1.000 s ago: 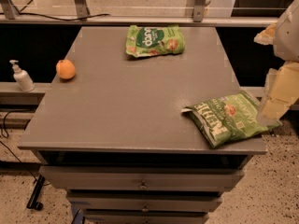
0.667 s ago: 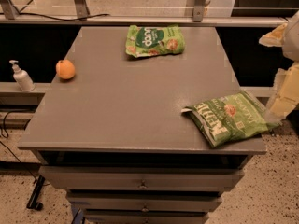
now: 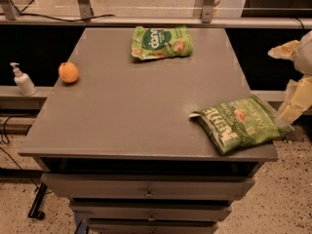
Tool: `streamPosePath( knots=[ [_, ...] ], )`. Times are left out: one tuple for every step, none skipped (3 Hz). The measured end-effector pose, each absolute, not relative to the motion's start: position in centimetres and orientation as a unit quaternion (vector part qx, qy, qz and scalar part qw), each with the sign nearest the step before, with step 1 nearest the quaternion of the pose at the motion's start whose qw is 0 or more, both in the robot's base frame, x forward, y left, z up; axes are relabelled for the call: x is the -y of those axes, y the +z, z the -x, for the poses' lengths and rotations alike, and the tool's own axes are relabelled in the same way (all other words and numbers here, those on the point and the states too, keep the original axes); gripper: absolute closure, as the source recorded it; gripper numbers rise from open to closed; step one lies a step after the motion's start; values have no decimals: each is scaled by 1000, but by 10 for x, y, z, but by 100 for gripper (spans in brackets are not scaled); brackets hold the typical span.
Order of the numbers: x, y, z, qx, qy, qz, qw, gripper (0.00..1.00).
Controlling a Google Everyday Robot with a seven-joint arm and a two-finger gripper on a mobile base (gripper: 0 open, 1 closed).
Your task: Pick green jalapeno chip bag
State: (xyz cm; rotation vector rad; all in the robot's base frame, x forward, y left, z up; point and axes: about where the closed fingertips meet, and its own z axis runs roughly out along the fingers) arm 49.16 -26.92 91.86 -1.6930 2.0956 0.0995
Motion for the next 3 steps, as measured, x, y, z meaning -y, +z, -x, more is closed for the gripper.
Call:
streamPosePath(
  knots=[
    [268, 895, -500, -755, 36, 616, 220, 0],
    [267, 867, -503, -760, 31, 616, 206, 0],
    [266, 845, -503, -764, 28, 615, 191, 0]
  ],
)
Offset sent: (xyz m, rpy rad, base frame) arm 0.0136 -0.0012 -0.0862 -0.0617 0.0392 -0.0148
